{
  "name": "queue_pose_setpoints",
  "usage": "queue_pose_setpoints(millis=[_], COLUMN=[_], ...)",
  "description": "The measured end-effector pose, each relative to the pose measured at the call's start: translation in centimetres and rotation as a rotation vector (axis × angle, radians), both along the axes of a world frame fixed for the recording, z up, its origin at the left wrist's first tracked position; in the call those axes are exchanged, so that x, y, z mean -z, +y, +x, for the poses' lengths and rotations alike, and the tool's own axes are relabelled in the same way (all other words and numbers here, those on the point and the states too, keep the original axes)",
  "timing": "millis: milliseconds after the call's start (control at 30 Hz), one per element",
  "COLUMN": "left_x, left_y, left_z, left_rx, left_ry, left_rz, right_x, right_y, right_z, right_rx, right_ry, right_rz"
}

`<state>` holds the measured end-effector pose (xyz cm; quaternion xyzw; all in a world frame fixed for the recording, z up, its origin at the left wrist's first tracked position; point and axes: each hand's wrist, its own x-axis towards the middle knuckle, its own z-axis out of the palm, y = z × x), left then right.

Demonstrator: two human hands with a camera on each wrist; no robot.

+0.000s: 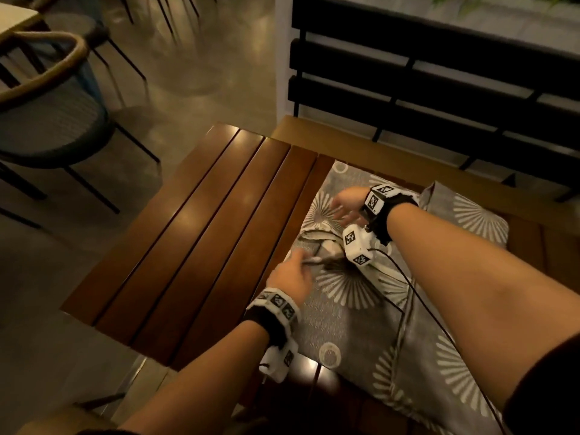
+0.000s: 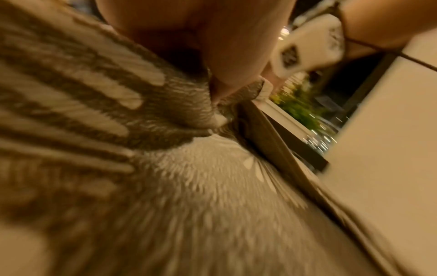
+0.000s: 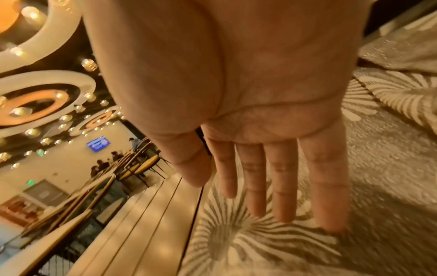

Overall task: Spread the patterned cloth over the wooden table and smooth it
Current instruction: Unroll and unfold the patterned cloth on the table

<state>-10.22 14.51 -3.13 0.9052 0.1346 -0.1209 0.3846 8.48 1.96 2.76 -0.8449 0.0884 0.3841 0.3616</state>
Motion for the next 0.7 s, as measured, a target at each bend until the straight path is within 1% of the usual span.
queue_pose_setpoints(millis=[67, 100, 133, 167, 200, 233, 300, 333, 367, 400, 433, 500, 567, 633, 700], left_x=[0.7, 1.0, 1.0, 1.1, 1.1, 0.9, 0.7, 0.8, 0.9, 0.7, 0.7, 1.1, 1.7, 2.3, 2.5], left_y=[1.8, 2.6, 3.3, 3.7, 3.8, 3.7, 2.9, 2.5, 2.2, 1.9, 1.7, 2.0, 2.5, 3.1, 3.1], left_z=[0.3, 0.5, 0.5, 0.4, 0.3, 0.1, -0.1, 0.0, 0.3, 0.7, 1.1, 1.8, 2.4, 2.8, 2.8], left_rx=[-0.292, -0.381, -0.404, -0.364, -0.257, -0.095, 0.292, 0.472, 0.598, 0.650, 0.637, 0.505, 0.430, 0.438, 0.444], left_ry=[0.047, 0.067, 0.067, 0.031, -0.045, -0.176, -0.479, -0.567, -0.567, -0.487, -0.372, -0.197, -0.098, -0.025, 0.009], left_rz=[-0.123, -0.154, -0.151, -0.114, -0.026, 0.098, 0.361, 0.451, 0.508, 0.544, 0.562, 0.525, 0.474, 0.466, 0.470], right_x=[1.0, 1.3, 1.7, 1.9, 1.8, 2.1, 2.0, 1.8, 1.7, 1.8, 1.8, 2.1, 2.2, 2.3, 2.6], right_y=[-0.1, 0.0, 0.4, 0.6, 0.9, 1.1, 1.3, 1.3, 1.4, 1.2, 1.1, 1.0, 0.9, 1.0, 1.4], right_z=[-0.5, -0.8, -1.1, -1.5, -1.7, -1.8, -2.0, -2.2, -2.4, -2.5, -2.5, -2.4, -2.5, -2.6, -3.3], right_rx=[-0.042, -0.062, -0.102, -0.192, -0.303, -0.412, -0.504, -0.542, -0.569, -0.584, -0.593, -0.612, -0.657, -0.786, -0.913], right_ry=[0.007, 0.015, 0.028, 0.034, 0.049, 0.047, 0.015, -0.004, -0.016, -0.025, -0.028, -0.024, -0.015, -0.037, -0.116], right_rz=[-0.011, -0.016, -0.050, -0.098, -0.155, -0.202, -0.238, -0.252, -0.277, -0.282, -0.284, -0.275, -0.293, -0.361, -0.434])
